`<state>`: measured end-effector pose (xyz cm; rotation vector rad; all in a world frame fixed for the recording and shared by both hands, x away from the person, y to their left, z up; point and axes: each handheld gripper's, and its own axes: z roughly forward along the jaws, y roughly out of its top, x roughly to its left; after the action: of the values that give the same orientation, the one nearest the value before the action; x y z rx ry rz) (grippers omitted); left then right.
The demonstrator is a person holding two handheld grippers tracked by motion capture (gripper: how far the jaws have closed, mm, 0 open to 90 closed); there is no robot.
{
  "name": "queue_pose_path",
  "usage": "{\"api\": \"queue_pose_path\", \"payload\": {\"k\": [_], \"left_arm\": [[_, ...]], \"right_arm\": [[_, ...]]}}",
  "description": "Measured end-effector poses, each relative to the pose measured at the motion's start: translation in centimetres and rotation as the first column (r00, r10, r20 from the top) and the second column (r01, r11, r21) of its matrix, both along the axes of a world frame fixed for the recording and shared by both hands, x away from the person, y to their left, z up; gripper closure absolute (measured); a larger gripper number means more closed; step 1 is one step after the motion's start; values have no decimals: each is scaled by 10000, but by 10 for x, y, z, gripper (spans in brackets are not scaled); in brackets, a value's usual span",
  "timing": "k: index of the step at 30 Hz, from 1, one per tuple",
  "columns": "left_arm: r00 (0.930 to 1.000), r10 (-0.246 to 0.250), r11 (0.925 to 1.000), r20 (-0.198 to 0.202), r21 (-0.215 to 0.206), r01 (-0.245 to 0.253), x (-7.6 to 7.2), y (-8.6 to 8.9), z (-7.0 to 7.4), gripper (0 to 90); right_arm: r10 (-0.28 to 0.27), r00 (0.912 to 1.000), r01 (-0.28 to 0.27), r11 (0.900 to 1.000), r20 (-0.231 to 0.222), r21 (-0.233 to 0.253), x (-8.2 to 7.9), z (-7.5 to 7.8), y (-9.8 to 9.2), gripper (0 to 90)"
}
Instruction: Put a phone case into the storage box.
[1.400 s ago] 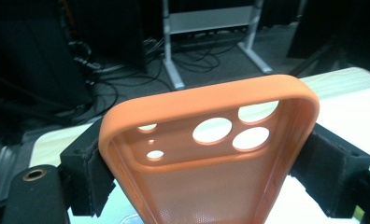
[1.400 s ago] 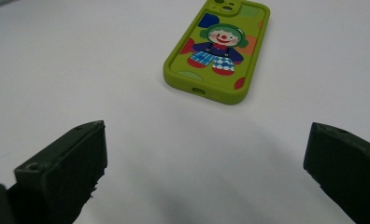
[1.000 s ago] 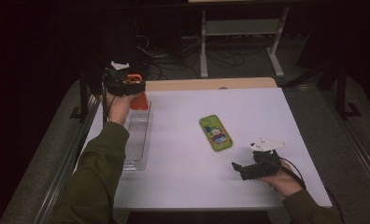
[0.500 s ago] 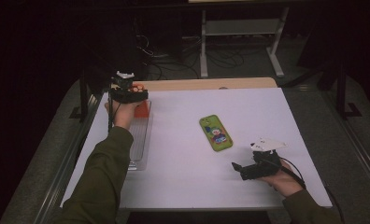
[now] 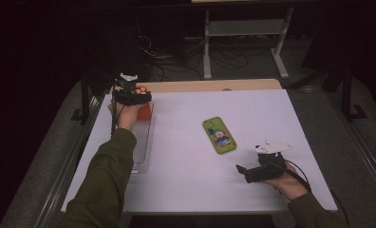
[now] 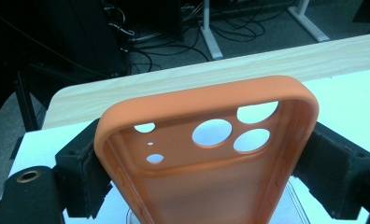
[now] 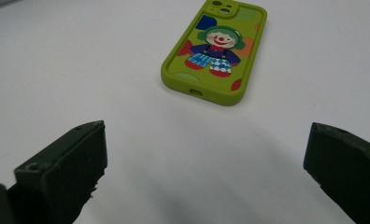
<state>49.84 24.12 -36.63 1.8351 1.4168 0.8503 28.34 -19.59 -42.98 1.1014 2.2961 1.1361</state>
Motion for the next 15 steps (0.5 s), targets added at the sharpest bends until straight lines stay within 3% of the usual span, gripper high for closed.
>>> {"api": "queue_pose_path", "payload": {"k": [9,15], "left_arm": [[9999,105,9997,-106,-210,-107,2,5,-2,11],[9998,-47,9996,-188,-280,42,-3,7,4,0]], "right_arm": [[27,10000,-27,10000,-62,45,0,0,0,0],[-15,10000,14,10000,81,59,1,0,-1,0]]}}
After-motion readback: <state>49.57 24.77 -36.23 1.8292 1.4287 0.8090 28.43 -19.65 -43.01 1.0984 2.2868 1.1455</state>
